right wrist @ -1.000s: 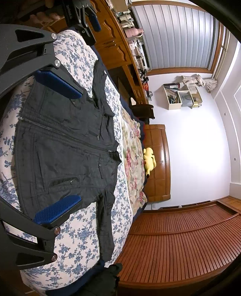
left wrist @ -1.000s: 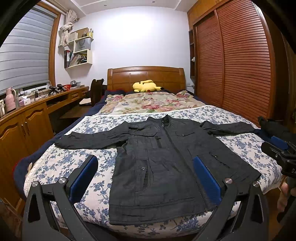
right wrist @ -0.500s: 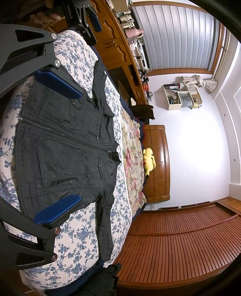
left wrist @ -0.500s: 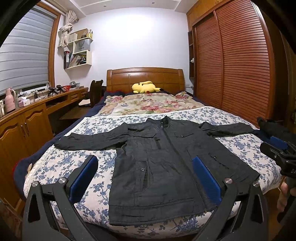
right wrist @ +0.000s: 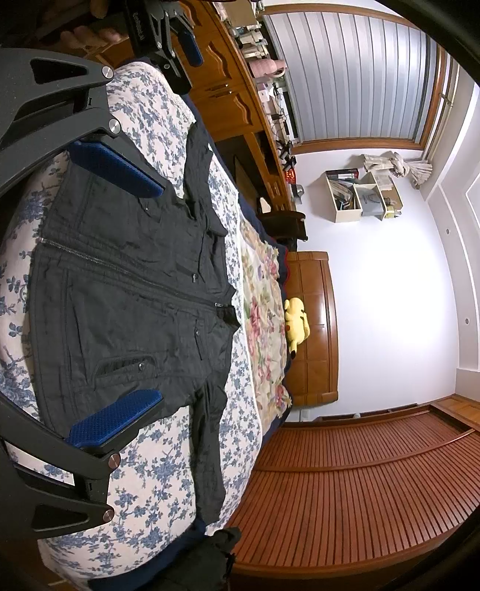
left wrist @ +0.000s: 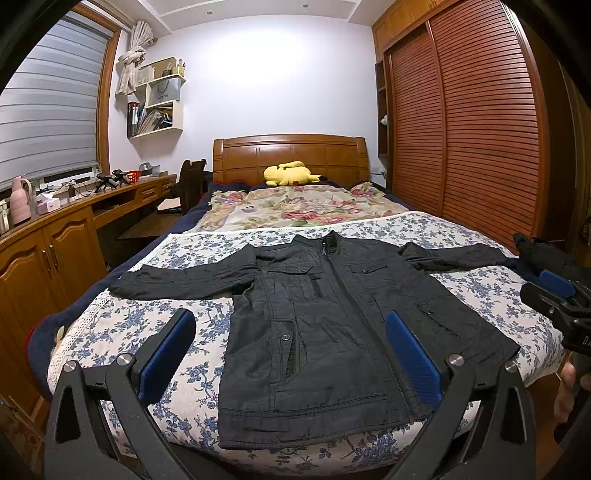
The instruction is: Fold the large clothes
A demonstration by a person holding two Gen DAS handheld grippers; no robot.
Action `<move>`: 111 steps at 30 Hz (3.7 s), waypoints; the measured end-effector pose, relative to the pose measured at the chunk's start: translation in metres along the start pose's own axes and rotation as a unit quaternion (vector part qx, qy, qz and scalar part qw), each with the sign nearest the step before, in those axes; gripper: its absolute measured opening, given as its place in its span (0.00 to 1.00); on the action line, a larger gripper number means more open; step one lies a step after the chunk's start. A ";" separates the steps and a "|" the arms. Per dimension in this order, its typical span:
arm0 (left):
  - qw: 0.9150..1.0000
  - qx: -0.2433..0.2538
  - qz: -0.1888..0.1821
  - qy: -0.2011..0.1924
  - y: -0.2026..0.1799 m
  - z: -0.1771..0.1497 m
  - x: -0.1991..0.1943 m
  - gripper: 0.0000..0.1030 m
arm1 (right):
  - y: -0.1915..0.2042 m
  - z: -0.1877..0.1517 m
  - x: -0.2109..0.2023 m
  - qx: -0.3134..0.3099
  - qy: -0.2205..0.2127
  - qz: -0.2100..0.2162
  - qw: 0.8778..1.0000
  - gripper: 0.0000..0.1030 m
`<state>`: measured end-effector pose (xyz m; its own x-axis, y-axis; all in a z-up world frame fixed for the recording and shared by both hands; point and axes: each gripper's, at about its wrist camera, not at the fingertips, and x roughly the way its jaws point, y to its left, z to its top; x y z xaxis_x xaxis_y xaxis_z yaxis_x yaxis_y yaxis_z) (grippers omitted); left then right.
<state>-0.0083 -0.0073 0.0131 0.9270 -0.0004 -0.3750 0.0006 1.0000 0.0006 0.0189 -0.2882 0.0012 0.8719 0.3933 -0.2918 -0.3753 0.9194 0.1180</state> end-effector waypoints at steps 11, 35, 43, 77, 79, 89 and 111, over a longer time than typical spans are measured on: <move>1.000 0.000 0.000 0.000 0.000 0.000 0.000 1.00 | 0.000 0.002 -0.003 -0.002 0.000 0.002 1.000 1.00; 1.000 -0.001 -0.001 0.001 0.001 0.000 0.001 1.00 | -0.002 -0.001 0.000 -0.002 0.001 0.010 1.000 1.00; 1.000 0.002 0.008 0.017 0.011 -0.012 0.019 1.00 | 0.001 -0.005 0.020 -0.008 0.019 0.021 1.000 1.00; 0.993 -0.003 0.040 0.107 0.132 -0.023 0.146 1.00 | 0.014 -0.002 0.171 -0.085 0.125 0.068 0.986 1.00; 0.993 -0.004 0.045 0.112 0.140 -0.024 0.151 1.00 | 0.016 0.000 0.181 -0.084 0.134 0.077 0.984 1.00; 0.989 -0.030 0.064 0.129 0.179 -0.012 0.201 1.00 | 0.030 0.011 0.229 -0.092 0.160 0.110 0.977 1.00; 0.975 -0.071 0.056 0.202 0.230 0.003 0.351 1.00 | -0.013 -0.003 0.237 -0.045 0.208 0.141 0.967 1.00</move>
<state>0.3178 0.2226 -0.1159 0.6954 0.0808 -0.7141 -0.1710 0.9837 -0.0552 0.2295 -0.2067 -0.0720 0.5361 0.5745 -0.6185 -0.6219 0.7642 0.1709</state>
